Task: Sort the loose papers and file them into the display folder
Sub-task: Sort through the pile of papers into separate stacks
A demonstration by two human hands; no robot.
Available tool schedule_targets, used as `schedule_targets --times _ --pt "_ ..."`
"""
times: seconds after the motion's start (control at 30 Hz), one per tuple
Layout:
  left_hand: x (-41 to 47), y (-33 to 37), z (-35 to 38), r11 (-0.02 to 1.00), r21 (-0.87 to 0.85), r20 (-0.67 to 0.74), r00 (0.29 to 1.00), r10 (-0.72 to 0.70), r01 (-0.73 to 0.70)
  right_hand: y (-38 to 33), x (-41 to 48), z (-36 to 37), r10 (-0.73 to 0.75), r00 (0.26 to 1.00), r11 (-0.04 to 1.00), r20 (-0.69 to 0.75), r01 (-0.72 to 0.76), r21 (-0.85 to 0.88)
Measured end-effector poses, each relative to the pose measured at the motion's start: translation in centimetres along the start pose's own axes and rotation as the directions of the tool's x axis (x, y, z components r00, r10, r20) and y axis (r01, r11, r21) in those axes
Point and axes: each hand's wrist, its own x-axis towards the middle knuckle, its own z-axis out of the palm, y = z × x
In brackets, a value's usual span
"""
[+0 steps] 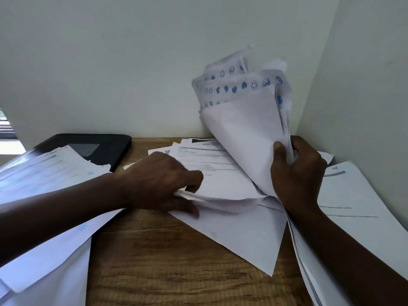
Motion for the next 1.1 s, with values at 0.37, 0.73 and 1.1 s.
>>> schedule_targets --times 0.37,0.73,1.1 --pt "-2.2 1.8 -0.6 0.939 -0.276 0.315 0.942 -0.115 0.207 -0.5 -0.5 0.1 -0.041 0.999 0.999 0.023 0.042 -0.032" --pt "-2.3 2.0 -0.3 0.922 -0.274 0.393 0.907 -0.154 0.275 -0.3 -0.7 0.1 -0.031 0.999 0.999 0.016 0.031 -0.036" --pt "-1.3 2.3 -1.8 0.976 0.17 0.184 0.969 -0.165 0.134 -0.2 -0.7 0.2 -0.069 0.997 0.996 0.019 0.07 -0.056"
